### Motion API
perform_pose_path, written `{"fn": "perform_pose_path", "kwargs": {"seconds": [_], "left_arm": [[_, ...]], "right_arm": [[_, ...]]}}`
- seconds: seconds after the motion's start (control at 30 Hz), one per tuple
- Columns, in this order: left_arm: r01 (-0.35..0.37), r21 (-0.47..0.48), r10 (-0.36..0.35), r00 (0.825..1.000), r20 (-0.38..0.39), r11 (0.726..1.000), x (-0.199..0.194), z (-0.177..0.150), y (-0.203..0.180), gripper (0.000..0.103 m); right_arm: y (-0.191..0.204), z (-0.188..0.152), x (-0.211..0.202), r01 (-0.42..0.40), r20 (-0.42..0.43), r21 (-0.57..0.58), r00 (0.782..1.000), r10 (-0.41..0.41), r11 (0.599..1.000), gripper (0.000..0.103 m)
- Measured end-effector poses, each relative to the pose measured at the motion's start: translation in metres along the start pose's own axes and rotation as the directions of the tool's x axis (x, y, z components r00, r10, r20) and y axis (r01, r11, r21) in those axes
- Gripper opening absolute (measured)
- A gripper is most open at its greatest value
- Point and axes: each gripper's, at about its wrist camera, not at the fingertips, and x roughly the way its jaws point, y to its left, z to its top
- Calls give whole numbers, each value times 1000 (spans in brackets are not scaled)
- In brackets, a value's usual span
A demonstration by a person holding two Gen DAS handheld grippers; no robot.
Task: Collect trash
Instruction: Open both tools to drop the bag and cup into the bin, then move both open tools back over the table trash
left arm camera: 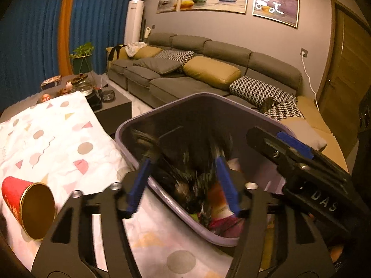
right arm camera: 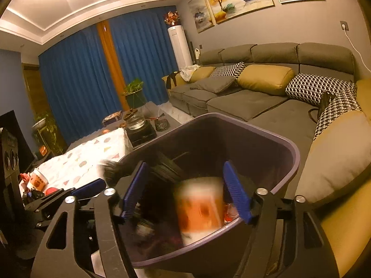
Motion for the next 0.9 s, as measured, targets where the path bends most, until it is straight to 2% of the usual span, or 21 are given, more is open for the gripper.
{"fn": "perform_pose_path", "kwargs": {"seconds": [0.3,0.57,0.77,0.9], "left_arm": [[-99,-28,100,994,32,995,-27,-6,10,84],[-177,-47,180,981,73,983,-81,-21,14,89],[-226,-101,237,964,117,969,-141,-44,25,92],[-286,-126,302,942,144,950,-177,-57,32,93]], "right_arm": [[-1,-2,-31,23,50,-4,999,-23,1000,75],[10,-14,-70,37,81,-44,996,-33,998,79],[30,-23,-95,3,95,-92,996,6,996,79],[47,-33,-108,-37,96,-115,994,48,993,79]]}}
